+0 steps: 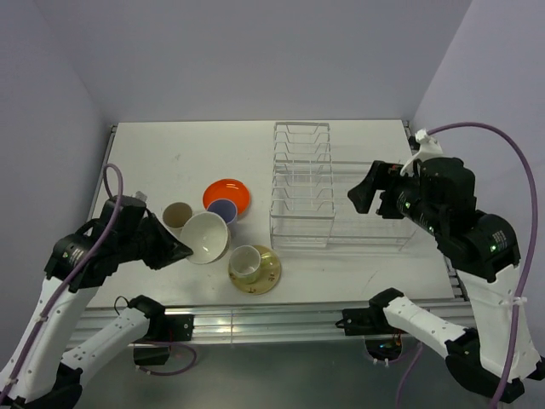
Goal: Load the mixed dishes into the dish rack
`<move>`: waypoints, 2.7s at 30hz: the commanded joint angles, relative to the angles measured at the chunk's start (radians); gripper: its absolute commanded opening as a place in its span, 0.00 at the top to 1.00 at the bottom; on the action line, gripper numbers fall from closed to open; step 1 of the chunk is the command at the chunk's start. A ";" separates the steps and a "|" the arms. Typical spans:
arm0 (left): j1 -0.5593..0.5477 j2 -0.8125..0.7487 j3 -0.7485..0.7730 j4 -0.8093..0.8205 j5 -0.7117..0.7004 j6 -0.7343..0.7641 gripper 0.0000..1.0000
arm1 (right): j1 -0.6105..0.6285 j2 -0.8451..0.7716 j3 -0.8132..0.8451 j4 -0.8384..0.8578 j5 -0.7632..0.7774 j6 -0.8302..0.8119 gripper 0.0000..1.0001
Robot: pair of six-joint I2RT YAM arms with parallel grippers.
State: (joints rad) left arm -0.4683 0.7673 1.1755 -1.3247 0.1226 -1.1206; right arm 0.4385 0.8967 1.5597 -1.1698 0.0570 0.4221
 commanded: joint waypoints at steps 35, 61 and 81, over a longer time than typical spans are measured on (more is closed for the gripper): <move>-0.003 0.395 0.118 1.507 0.831 -0.476 1.00 | 0.008 0.139 -0.035 0.861 -0.899 0.642 0.06; -0.020 0.469 0.375 0.725 0.483 -0.039 1.00 | 0.120 0.286 0.292 0.300 -0.501 0.290 0.07; -0.038 0.506 0.469 0.696 0.494 -0.030 1.00 | 0.226 0.334 0.263 0.298 -0.281 0.273 0.00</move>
State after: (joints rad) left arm -0.4992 1.2808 1.5738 -0.7094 0.5842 -1.1614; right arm 0.6552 1.2335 1.8317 -0.9066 -0.2691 0.7044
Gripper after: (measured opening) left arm 0.064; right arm 0.994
